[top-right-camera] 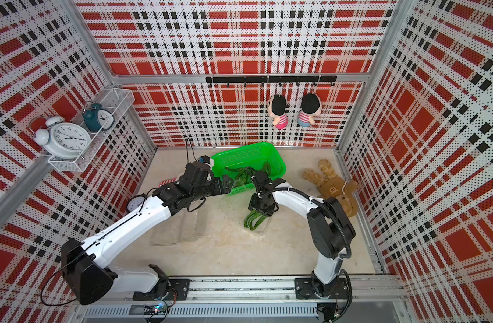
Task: Take small green peppers out of containers
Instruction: Pick up the green pepper from the packing box.
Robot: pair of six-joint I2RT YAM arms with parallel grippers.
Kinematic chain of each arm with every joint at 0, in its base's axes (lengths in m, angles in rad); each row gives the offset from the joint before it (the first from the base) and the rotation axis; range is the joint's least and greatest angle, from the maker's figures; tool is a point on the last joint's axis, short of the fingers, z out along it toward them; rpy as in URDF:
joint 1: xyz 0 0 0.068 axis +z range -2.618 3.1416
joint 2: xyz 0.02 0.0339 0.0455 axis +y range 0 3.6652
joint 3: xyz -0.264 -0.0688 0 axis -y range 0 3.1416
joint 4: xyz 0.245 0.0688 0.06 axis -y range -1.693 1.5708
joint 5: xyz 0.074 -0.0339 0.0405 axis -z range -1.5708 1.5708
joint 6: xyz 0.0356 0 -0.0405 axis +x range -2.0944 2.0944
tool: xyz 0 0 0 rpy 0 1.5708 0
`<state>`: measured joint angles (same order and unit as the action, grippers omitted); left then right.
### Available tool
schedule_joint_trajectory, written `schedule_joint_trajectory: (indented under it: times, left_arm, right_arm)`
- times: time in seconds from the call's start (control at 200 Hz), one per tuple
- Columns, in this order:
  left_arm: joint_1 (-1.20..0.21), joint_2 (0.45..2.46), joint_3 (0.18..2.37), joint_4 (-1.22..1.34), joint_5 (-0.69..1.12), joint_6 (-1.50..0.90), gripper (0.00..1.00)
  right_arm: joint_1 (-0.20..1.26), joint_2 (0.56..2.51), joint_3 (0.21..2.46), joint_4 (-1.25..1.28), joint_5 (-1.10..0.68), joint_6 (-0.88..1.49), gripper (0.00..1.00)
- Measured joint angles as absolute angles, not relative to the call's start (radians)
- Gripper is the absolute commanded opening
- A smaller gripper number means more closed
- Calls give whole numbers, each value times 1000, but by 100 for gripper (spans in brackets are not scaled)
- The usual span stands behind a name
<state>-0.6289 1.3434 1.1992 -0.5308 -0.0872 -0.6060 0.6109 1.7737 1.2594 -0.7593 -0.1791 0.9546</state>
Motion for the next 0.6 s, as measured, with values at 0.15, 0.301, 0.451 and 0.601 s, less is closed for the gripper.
schedule_joint_trajectory:
  times: [0.15, 0.301, 0.451, 0.601]
  left_arm:
    - [-629, 1337, 1194, -530, -88, -618, 99]
    - [-630, 1336, 1194, -530, -92, -625, 99]
    - [-630, 1335, 1194, -530, -93, -628, 99]
    - [-632, 1335, 1194, -530, -95, -628, 99]
  right_arm:
    - [611, 1828, 1272, -759, -181, 936, 56]
    - [611, 1903, 1322, -756, -184, 918, 54]
    - [611, 1919, 1316, -741, -195, 912, 46]
    - [611, 1919, 1299, -712, -210, 911, 36]
